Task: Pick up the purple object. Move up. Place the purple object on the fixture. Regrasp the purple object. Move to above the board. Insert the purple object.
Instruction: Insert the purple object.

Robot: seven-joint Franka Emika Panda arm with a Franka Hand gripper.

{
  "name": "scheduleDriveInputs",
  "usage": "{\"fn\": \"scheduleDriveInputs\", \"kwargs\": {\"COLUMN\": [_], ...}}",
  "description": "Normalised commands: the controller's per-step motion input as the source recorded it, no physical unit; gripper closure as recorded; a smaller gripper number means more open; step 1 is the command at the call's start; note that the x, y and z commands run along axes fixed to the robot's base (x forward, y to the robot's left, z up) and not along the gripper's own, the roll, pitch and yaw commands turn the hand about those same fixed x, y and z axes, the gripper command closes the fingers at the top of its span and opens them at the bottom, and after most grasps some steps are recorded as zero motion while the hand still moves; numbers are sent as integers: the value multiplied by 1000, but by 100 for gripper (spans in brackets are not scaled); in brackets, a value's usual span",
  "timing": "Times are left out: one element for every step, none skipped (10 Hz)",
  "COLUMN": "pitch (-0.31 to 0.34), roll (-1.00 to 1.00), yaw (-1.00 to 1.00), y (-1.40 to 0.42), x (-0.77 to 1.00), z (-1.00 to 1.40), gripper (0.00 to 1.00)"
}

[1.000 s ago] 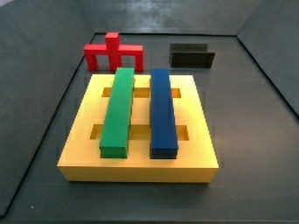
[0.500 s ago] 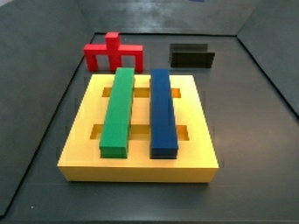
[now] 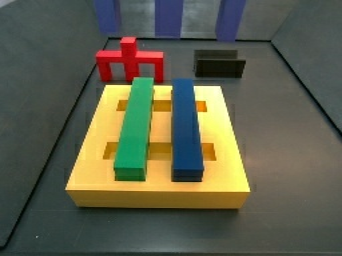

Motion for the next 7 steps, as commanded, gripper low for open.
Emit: {"fn": "scheduleDriveInputs", "kwargs": {"pitch": [-196,-189,-51,-10,-101,-161,-180], "roll": [-57,24,117,70,93,104,114], "yaw": [0,20,37,51,63,63,77], "y": [-129,-117,-43,0,-74,-86,-100], "x": [-126,-149,-60,-20,0,-37,-14], "z": [-609,-514,-220,-189,-291,-377,-366], "gripper": [100,100,100,100,100,100,100]}}
